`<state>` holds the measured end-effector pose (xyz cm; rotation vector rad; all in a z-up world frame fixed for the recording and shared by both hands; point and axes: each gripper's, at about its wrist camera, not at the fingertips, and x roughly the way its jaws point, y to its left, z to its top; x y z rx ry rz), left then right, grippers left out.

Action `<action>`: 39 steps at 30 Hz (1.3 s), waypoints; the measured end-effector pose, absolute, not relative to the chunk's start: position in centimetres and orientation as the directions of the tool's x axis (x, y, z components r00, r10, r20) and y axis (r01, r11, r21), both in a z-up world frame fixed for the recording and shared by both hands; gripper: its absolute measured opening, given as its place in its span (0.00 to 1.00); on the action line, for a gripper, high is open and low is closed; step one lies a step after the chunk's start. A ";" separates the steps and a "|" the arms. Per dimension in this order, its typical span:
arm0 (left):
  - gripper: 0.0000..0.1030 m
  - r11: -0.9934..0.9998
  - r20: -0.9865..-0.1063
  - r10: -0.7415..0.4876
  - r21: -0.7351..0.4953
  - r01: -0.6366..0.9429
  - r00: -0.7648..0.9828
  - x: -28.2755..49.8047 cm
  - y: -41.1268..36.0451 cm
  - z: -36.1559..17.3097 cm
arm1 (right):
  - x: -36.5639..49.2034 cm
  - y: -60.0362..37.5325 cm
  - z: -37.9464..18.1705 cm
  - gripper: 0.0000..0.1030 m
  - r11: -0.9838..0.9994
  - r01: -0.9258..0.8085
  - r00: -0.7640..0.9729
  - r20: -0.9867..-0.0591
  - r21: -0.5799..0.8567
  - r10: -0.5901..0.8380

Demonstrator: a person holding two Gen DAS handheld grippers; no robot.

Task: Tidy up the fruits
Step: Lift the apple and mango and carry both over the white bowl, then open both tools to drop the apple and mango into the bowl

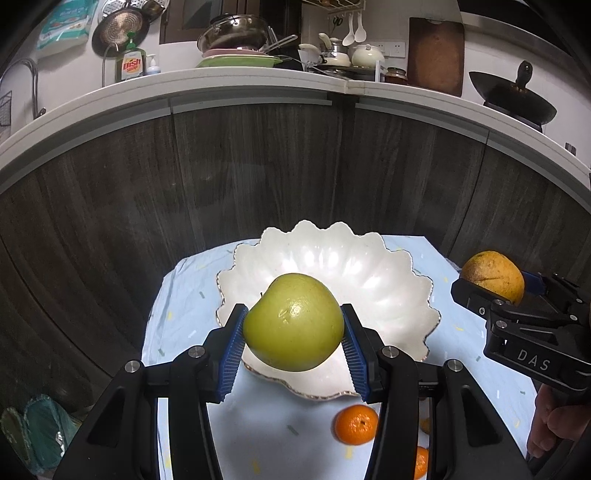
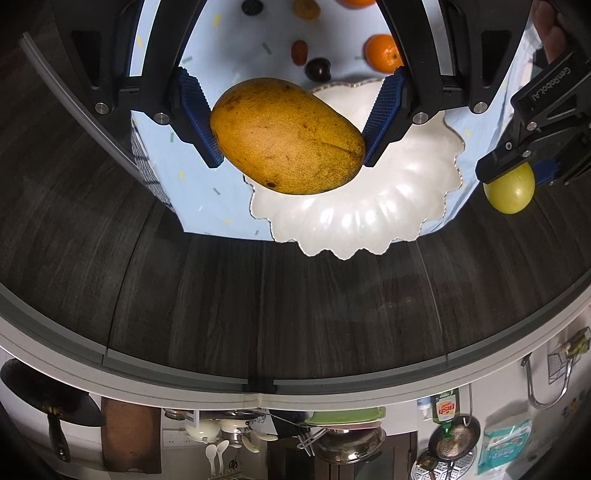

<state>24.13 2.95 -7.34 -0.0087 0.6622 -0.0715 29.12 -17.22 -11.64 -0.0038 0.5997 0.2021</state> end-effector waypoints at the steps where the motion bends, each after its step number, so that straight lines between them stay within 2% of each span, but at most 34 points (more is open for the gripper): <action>1: 0.47 0.998 -0.615 -0.068 -0.030 0.063 0.785 24.5 3.0 -7.4 | 29.5 -17.2 -11.6 0.74 0.980 -0.191 0.806 -0.561 0.055 0.189; 39: 0.48 0.998 -0.710 -0.066 -0.029 0.064 0.701 31.7 3.3 -13.1 | 37.3 -15.4 -16.2 0.74 0.972 -0.223 0.721 -0.659 0.069 0.212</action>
